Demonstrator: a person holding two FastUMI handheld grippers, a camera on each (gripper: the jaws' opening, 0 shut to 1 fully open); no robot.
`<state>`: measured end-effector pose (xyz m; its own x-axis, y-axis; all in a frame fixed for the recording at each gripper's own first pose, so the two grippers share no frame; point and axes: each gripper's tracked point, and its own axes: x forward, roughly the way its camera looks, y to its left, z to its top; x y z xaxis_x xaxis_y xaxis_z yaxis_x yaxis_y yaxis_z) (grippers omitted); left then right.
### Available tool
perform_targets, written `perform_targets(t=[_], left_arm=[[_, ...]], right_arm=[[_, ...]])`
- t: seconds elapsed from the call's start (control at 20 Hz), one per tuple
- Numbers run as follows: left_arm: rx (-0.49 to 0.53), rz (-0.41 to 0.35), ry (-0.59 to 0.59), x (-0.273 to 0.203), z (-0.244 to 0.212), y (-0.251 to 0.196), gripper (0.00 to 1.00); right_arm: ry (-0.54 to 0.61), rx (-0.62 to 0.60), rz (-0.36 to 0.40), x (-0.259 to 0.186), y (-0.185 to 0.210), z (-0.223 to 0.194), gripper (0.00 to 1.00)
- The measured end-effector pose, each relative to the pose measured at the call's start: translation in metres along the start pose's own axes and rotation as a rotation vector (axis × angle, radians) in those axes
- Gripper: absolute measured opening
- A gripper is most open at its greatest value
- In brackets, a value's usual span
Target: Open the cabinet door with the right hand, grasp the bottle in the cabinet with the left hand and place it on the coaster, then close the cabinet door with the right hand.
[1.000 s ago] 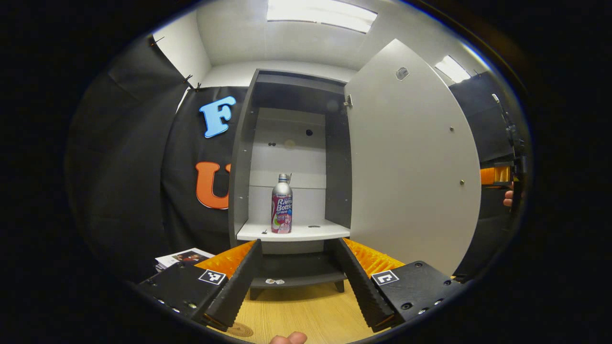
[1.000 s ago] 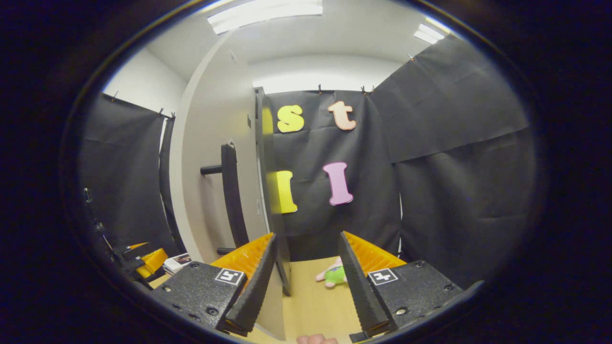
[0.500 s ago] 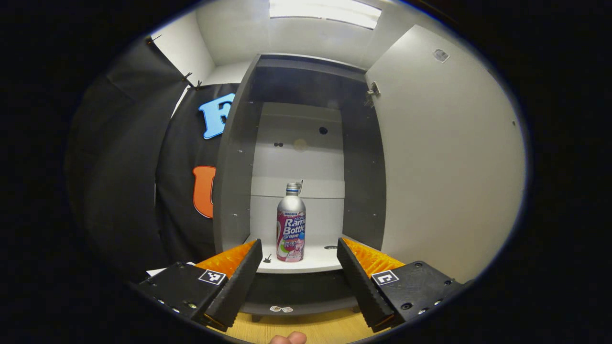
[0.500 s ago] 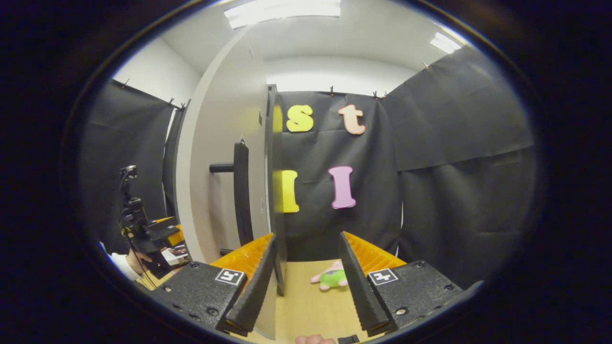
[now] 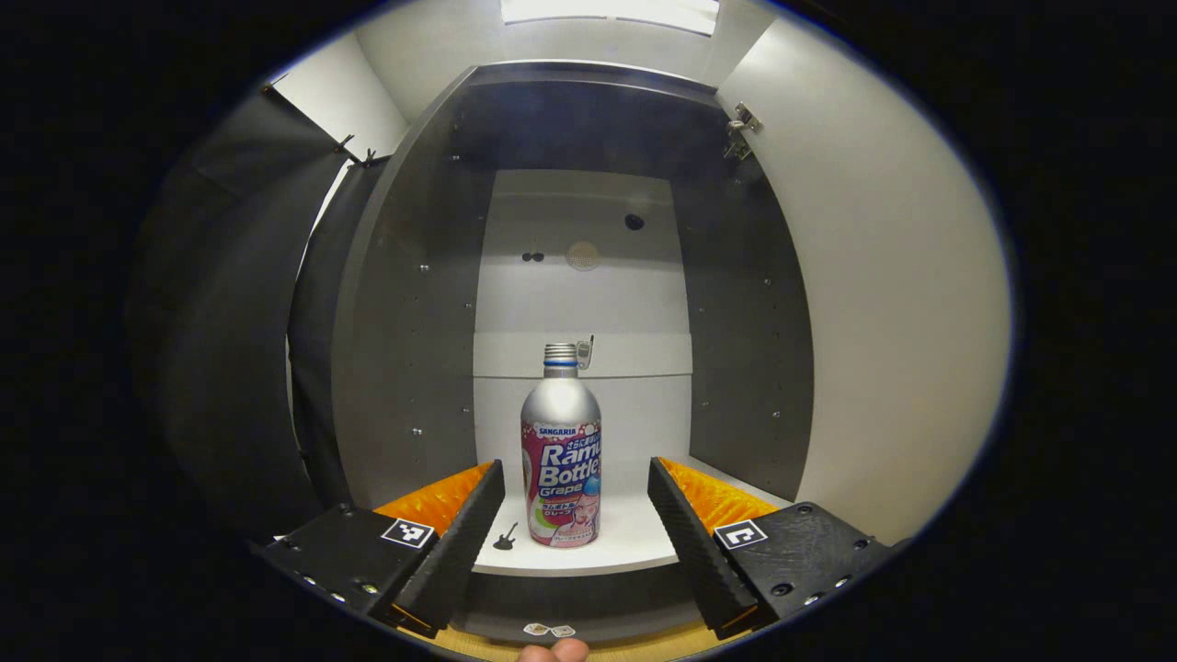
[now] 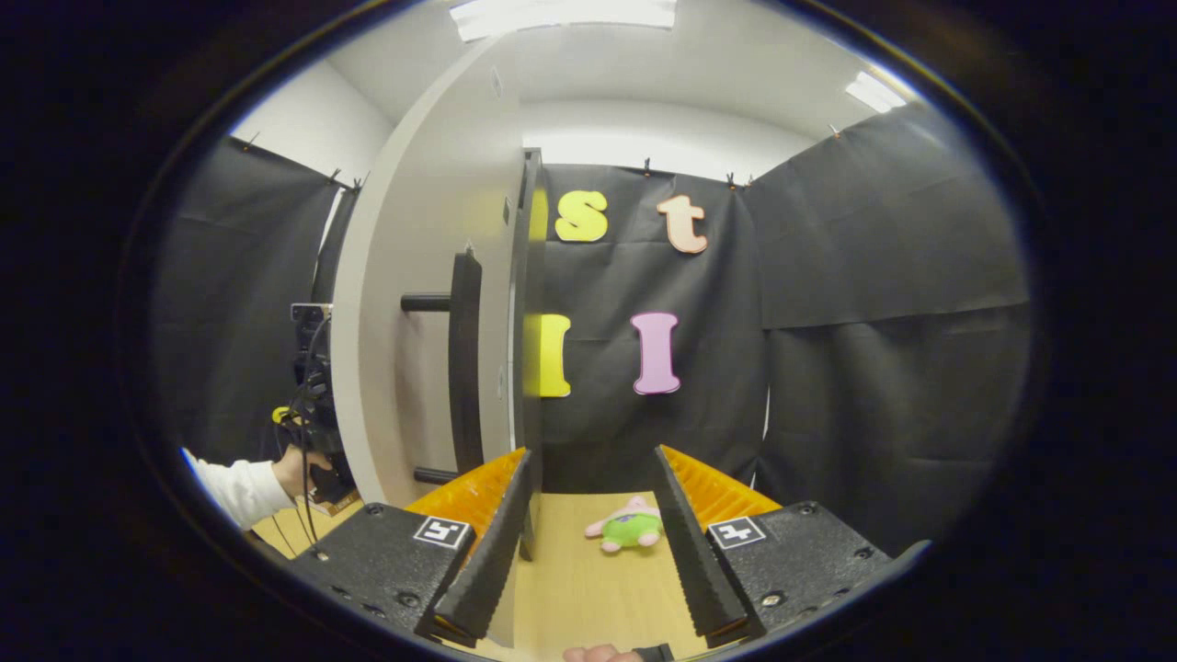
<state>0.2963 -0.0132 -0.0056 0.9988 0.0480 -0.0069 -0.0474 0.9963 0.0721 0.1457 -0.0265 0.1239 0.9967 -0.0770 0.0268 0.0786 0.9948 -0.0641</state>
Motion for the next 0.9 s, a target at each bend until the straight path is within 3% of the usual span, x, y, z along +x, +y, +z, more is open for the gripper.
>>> perform_targets(t=[0.45, 0.9], left_arm=[[0.018, 0.048, 0.049, 0.052, -0.030, 0.014, 0.94], [-0.017, 0.043, 0.039, 0.072, -0.033, 0.010, 0.94]], right_arm=[[0.010, 0.001, -0.014, 0.006, -0.003, -0.005, 0.81], [0.005, 0.023, -0.056, 0.002, -0.019, -0.009, 0.80]])
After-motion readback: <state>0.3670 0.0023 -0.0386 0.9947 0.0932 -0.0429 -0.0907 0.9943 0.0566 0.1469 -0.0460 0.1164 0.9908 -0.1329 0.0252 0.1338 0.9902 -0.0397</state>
